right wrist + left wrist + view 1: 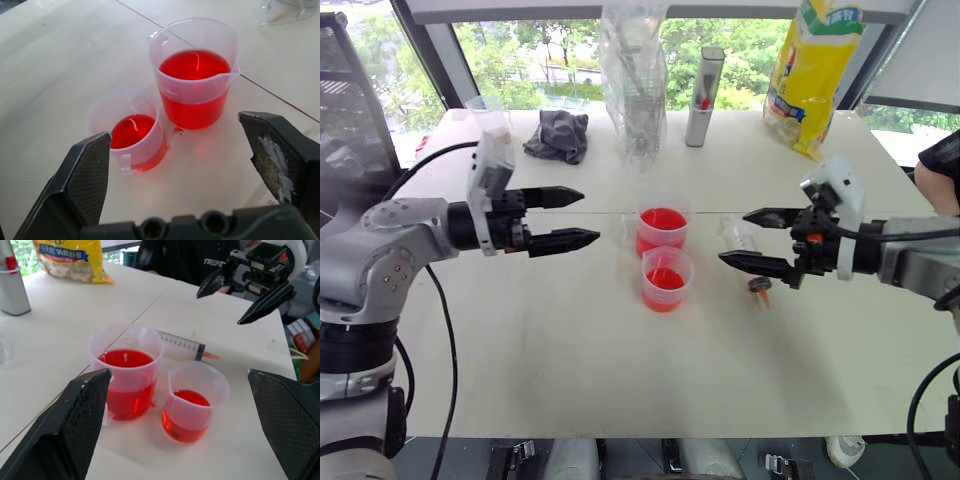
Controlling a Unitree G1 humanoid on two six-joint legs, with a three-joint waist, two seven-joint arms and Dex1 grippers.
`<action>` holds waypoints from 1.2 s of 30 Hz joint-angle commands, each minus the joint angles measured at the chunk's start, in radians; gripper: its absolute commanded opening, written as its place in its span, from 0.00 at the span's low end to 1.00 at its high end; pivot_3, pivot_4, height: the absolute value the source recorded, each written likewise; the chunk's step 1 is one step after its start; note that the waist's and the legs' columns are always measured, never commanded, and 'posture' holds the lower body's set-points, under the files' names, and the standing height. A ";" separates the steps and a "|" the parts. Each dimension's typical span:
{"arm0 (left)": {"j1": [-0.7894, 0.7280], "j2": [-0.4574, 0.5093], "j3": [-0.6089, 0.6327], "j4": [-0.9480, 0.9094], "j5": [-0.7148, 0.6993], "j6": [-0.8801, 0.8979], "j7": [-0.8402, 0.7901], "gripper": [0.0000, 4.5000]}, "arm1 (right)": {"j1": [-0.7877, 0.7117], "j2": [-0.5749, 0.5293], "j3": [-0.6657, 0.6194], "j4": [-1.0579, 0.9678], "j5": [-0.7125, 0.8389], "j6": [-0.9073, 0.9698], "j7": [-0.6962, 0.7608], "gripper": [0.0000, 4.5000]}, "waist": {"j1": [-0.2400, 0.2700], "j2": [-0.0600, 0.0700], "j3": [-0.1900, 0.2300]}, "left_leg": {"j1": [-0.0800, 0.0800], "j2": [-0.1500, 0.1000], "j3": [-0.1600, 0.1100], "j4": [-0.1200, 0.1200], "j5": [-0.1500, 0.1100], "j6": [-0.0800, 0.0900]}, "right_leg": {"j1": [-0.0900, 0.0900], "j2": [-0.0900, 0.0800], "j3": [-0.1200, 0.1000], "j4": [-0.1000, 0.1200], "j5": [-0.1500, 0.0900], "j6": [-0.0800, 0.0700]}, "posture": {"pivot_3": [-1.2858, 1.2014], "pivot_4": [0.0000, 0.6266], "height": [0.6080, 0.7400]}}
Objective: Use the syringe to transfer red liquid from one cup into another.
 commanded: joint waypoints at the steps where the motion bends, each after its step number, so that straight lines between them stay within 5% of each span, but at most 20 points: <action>1: -0.027 -0.003 0.007 -0.033 -0.010 -0.012 0.000 1.00 | -0.001 -0.015 -0.021 -0.014 0.013 -0.013 -0.002 0.99 | 0.000 0.000 0.000 | 0.000 0.000 0.000 0.000 0.000 0.000 | 0.000 0.000 0.000 0.000 0.000 0.000 | 0.52 0.24 1.00; 24: -0.060 -0.030 -0.008 -0.018 0.001 -0.010 0.005 1.00 | -0.034 -0.031 0.014 0.041 -0.023 0.015 -0.055 0.99 | -0.001 0.000 0.000 | 0.000 0.000 0.000 0.000 0.000 0.000 | 0.000 0.000 0.000 0.000 0.000 0.000 | 0.52 0.24 1.00; 36: -0.068 -0.054 -0.025 -0.006 0.016 -0.035 0.006 1.00 | -0.444 0.146 0.288 0.653 -0.266 0.278 -0.246 0.99 | -0.002 0.000 0.000 | 0.000 0.000 0.001 0.000 0.000 0.000 | -0.001 0.001 0.001 0.000 0.000 0.000 | 0.52 0.24 1.00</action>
